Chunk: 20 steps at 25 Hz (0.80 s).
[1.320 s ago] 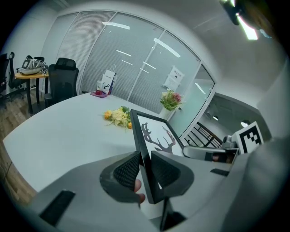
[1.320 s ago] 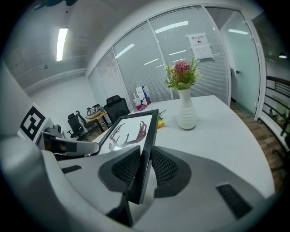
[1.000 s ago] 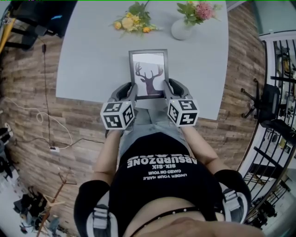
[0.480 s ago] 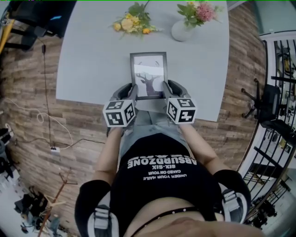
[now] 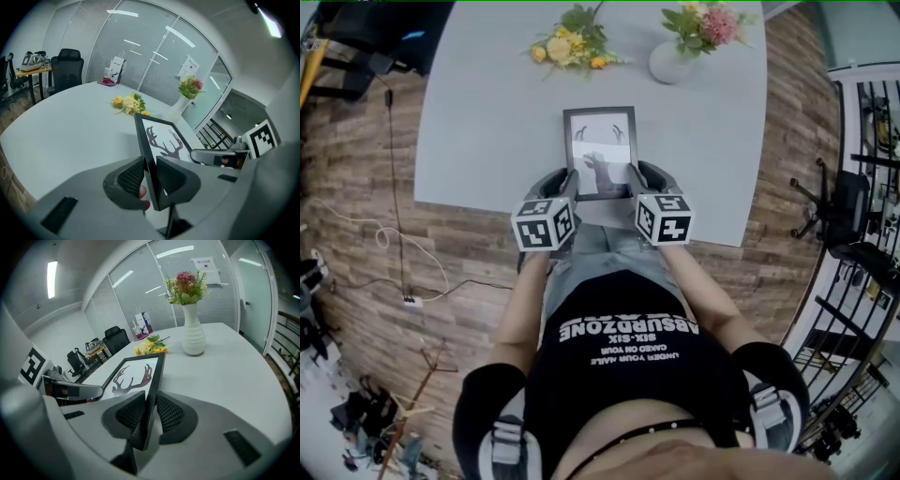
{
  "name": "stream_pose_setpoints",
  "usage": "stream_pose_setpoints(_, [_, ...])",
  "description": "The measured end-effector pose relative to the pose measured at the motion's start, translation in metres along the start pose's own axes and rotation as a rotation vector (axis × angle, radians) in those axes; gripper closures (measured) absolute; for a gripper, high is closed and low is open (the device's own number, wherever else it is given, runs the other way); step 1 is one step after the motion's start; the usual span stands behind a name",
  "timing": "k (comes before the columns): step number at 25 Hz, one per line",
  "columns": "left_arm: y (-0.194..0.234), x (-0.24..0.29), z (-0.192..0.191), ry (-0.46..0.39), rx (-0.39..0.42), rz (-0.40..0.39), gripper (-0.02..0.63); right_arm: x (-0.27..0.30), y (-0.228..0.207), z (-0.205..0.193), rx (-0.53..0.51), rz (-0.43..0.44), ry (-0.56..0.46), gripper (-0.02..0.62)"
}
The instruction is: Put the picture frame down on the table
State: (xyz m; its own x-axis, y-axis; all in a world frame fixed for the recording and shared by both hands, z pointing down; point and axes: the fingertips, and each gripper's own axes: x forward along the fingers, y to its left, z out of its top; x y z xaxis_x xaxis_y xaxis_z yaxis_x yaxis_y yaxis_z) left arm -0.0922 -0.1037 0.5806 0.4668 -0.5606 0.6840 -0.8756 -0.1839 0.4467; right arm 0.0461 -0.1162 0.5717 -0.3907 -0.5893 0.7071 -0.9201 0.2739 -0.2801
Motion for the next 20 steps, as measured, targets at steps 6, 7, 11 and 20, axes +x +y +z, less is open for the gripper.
stream_pose_setpoints(6, [0.004, 0.007, -0.005, 0.022, -0.001, 0.005, 0.515, 0.006, -0.002, -0.005, 0.006, -0.005, 0.017, 0.505])
stream_pose_setpoints(7, [0.005, 0.008, -0.006, 0.026, -0.001, 0.005, 0.515, 0.007, -0.003, -0.006, 0.007, -0.005, 0.022, 0.505])
stream_pose_setpoints(11, [0.007, 0.014, -0.009, 0.041, -0.002, 0.008, 0.515, 0.012, -0.006, -0.010, 0.012, -0.007, 0.038, 0.503])
stream_pose_setpoints(20, [0.013, 0.021, -0.014, 0.068, -0.013, 0.014, 0.515, 0.022, -0.008, -0.016, 0.014, -0.002, 0.072, 0.503])
